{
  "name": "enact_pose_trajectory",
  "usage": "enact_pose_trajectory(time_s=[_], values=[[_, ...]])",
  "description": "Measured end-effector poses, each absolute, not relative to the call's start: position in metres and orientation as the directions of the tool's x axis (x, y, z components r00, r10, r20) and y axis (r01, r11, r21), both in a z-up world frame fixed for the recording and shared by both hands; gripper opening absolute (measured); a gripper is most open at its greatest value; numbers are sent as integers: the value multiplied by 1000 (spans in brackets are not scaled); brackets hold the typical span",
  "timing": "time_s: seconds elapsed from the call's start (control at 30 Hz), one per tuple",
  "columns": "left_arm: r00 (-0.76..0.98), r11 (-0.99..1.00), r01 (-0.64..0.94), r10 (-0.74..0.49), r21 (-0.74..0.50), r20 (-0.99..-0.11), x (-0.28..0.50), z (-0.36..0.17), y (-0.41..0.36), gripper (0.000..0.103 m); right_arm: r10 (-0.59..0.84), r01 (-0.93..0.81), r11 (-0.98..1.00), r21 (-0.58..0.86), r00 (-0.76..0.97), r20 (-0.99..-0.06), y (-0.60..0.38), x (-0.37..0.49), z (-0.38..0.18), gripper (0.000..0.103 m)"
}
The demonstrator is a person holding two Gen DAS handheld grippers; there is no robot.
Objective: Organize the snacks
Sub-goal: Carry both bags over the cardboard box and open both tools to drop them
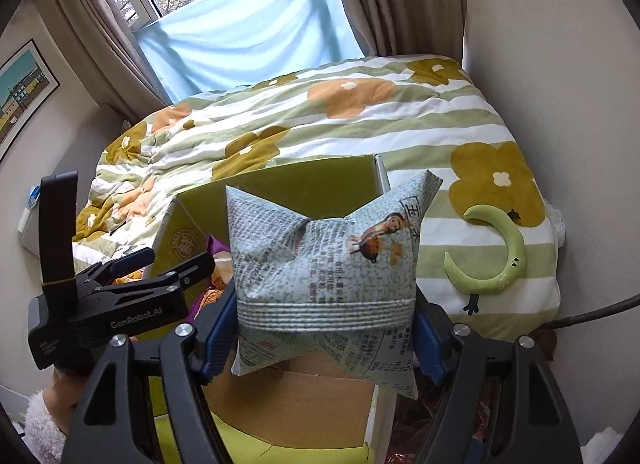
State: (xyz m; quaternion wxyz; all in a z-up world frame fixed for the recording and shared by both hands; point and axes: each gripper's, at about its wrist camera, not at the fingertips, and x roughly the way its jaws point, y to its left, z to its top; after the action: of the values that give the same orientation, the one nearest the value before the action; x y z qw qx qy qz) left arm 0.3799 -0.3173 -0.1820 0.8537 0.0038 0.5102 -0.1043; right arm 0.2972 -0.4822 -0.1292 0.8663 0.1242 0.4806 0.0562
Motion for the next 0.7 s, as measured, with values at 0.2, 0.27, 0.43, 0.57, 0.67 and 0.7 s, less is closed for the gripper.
enact_pose_trajectory(time_s=[0.2,0.27,0.43,0.57,0.67,0.7], values=[[490,980,191,-145,-56,-860,358,-162,-301,99,220,12,963,269,539,-813,-480,302,-124,72],[496,980,192,-145,-55,-856,350,-155,-296,100,219,3,964,264,550,-806,-476,305,-119,72],[524,981,189,-133,-37,-841,334,-140,-283,99,238,-32,963,266,560,-794,-462,320,-114,73],[539,984,176,-108,-13,-836,329,-135,-275,99,246,-63,965,256,558,-793,-450,335,-118,75],[542,985,170,-104,-13,-834,324,-133,-269,99,238,-71,969,239,541,-806,-445,345,-128,84],[542,985,170,-101,-9,-834,322,-133,-269,99,237,-68,969,238,535,-811,-445,348,-133,89]])
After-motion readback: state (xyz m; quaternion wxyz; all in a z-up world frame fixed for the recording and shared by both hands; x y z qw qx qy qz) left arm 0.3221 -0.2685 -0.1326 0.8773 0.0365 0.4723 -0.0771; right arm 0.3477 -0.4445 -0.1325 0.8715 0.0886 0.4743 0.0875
